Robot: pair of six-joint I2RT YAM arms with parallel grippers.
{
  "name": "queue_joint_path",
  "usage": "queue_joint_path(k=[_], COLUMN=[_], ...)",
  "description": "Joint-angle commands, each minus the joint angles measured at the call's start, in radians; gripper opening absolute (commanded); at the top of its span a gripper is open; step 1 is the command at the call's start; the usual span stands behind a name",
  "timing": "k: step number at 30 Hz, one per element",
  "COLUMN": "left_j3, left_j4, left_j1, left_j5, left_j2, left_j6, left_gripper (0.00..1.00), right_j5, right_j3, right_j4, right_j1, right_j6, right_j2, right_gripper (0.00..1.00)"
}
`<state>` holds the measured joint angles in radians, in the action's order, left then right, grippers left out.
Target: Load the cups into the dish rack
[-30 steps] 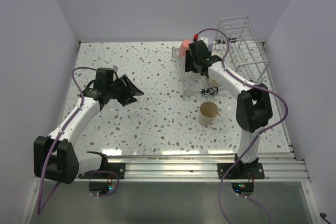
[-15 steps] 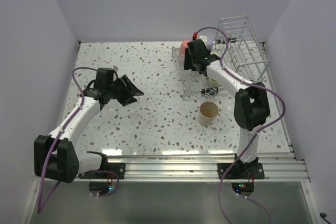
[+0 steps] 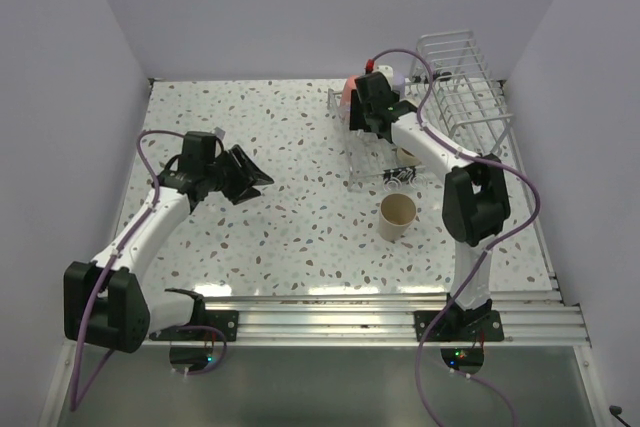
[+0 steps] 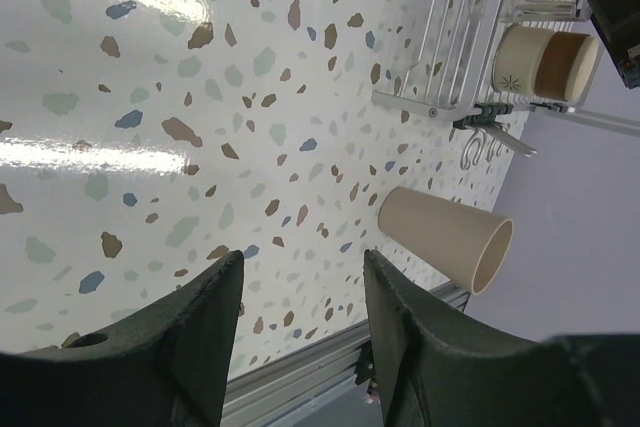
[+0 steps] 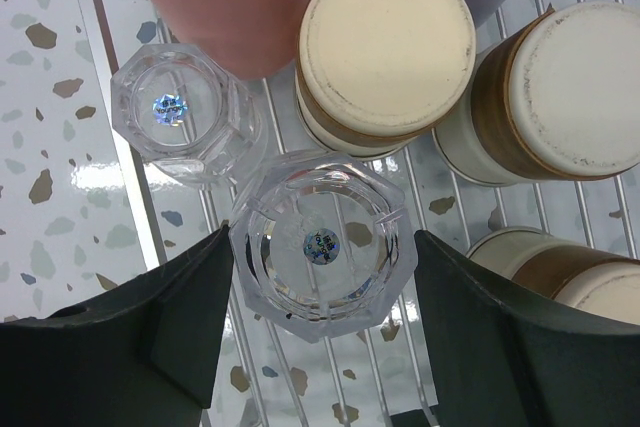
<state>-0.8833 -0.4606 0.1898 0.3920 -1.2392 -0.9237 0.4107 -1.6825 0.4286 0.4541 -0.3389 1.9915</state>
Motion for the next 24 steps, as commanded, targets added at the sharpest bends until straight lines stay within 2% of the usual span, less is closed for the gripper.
queue_joint_path(k=[1, 3, 7, 8, 10, 11, 14, 15, 19, 24], left_j3=[0.007, 0.009, 0.01, 0.012, 0.014, 0.014, 0.014, 0.014, 0.015, 0.014], left_j4=[0.002, 0.0, -0.003, -0.004, -0.006, -0.007, -0.015, -0.018, -0.027, -0.029], left_j1=[-0.009, -0.009, -0.009, -0.009, -0.009, -0.009, -0.009, -0.01, -0.01, -0.009], left_j5=[0.005, 0.007, 0.01, 0.008, 0.011, 0.013, 0.016, 0.016, 0.016, 0.016], left_j2=[0.04, 0.043, 0.053, 0.056, 0.064, 0.066, 0.076, 0.08, 0.096, 0.11], left_j6=[0.006, 0.008, 0.009, 0.011, 0.011, 0.01, 0.013, 0.013, 0.017, 0.02], left_gripper=[0.54, 0.54, 0.55, 0.54, 0.55, 0.55, 0.54, 0.54, 0.55, 0.55], right_j5=[0.023, 0.023, 0.02, 0.02, 0.017, 0.017, 0.014, 0.011, 0.01, 0.013], right_j3=[-0.032, -0.037, -0.026, -0.022, -0.003, 0.012, 0.035, 0.041, 0.055, 0.079], right_j4=[0.027, 0.039, 0.047, 0.045, 0.038, 0.027, 0.013, 0.012, 0.015, 0.021], right_j1=[-0.002, -0.002, 0.0, -0.002, -0.002, -0.002, 0.0, 0.001, 0.005, 0.012], right_j6=[0.0, 0.001, -0.003, -0.002, -0.005, -0.003, -0.006, -0.005, -0.005, -0.012], right_j2=[0.02, 0.018, 0.003, -0.008, -0.023, -0.04, -0.066, -0.082, -0.117, -0.181], right_gripper=[0.2, 0.32, 0.49, 0.57, 0.65, 0.73, 0.82, 0.89, 0.98, 0.98])
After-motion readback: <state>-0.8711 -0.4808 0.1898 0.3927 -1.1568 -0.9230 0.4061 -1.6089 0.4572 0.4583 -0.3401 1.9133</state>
